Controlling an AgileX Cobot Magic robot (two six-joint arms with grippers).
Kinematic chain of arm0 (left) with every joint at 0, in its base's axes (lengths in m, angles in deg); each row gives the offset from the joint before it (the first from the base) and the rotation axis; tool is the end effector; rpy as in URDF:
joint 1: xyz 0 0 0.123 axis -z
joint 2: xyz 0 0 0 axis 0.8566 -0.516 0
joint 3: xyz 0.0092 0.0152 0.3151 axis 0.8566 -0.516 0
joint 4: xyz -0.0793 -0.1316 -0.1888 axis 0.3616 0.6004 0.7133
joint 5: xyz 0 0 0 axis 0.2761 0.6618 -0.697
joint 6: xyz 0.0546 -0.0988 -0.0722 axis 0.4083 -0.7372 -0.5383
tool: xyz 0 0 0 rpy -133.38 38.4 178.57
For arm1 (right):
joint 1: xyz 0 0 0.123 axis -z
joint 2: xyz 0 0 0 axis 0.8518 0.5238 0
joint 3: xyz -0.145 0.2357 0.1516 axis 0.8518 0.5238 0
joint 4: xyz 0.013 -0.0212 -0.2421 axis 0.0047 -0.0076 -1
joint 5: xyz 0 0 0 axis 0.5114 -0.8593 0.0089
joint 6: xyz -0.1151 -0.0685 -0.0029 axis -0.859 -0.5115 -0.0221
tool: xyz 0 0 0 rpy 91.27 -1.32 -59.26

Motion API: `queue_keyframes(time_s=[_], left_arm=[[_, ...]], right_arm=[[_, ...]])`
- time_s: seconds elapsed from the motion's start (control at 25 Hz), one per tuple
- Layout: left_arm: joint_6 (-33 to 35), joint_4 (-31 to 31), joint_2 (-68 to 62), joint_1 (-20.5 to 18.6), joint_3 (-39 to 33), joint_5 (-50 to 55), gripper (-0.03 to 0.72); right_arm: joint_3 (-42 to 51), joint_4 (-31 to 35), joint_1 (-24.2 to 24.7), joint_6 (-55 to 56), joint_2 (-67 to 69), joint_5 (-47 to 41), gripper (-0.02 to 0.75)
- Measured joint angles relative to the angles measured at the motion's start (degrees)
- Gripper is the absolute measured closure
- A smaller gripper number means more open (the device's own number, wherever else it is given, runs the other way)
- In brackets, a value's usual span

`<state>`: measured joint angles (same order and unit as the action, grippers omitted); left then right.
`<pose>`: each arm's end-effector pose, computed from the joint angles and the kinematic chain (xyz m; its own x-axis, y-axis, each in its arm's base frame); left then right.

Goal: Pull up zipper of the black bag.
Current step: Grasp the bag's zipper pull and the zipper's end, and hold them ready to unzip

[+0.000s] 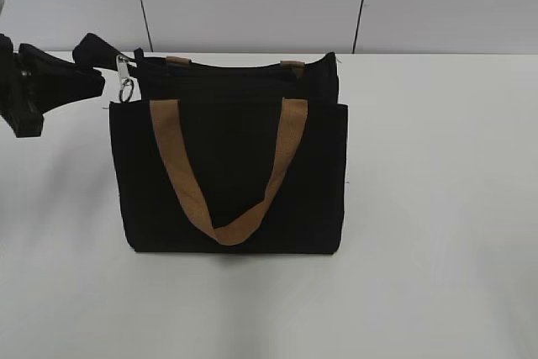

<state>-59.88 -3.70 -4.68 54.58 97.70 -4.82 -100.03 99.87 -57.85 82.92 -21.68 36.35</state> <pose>0.3118 -0.0821 0.2407 -0.1158 0.3848 -0.9157 0.8334 0.5392 0.1211 0.0047 0.0196 0.2654 -0.3374 0.0086 -0.9413 -0.1269 0.9904 0.0545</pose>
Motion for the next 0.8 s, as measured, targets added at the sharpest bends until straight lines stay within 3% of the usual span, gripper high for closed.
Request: queue_keyframes(time_s=[0.24, 0.6, 0.8], left_arm=[[-3.9, -1.7, 4.0, 0.0, 0.0, 1.4, 0.665], [-7.7, -2.5, 4.3, 0.0, 3.1, 1.5, 0.666], [-13.8, -7.2, 4.3, 0.0, 8.3, 1.3, 0.666]], right_arm=[[-2.5, 3.5, 0.0, -8.6, 15.1, 6.7, 0.143], [-18.5, 5.8, -0.5, -18.0, 43.6, 7.9, 0.202], [-26.4, 5.0, -11.2, -17.2, 57.0, 7.8, 0.207]])
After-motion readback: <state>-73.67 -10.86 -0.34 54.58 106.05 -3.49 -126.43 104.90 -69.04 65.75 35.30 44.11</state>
